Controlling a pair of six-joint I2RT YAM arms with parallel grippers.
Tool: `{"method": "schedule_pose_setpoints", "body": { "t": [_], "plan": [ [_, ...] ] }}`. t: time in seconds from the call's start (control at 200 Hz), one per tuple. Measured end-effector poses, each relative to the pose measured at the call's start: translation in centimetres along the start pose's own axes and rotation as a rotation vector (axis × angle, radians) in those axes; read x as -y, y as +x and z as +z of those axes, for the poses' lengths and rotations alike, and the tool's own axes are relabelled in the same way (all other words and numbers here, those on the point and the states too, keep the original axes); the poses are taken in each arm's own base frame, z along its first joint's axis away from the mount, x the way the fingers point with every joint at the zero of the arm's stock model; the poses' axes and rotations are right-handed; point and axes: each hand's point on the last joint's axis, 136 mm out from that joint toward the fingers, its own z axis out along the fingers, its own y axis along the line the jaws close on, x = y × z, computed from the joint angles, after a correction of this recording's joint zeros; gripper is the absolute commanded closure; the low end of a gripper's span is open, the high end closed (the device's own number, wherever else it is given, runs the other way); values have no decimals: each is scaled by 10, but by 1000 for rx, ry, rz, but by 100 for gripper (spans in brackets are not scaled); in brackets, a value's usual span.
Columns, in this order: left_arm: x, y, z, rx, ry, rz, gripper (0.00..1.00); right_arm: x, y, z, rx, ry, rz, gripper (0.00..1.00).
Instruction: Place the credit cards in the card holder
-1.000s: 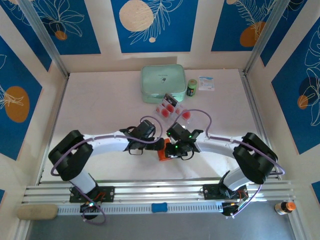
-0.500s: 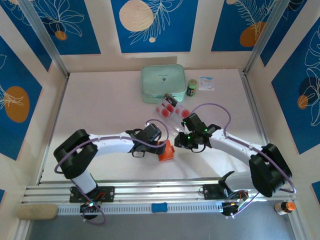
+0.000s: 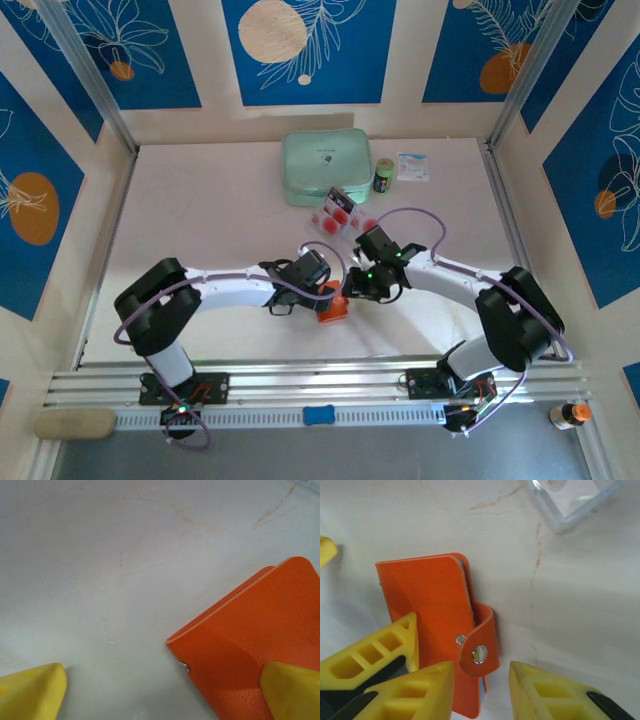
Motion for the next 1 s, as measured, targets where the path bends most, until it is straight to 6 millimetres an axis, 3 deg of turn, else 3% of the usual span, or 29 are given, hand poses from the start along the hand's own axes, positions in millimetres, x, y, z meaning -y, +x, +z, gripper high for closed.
{"method": "schedule_pose_setpoints", "body": {
  "t": [0.19, 0.605, 1.0],
  "plan": [
    [0, 0, 0, 1, 0, 5, 0, -2, -4, 4, -4, 3, -5, 68],
    [0, 0, 0, 2, -2, 7, 0, 1, -6, 7, -9, 15, -19, 100],
    [0, 0, 0, 5, -2, 7, 0, -5, -6, 6, -15, -14, -19, 100]
  ]
}}
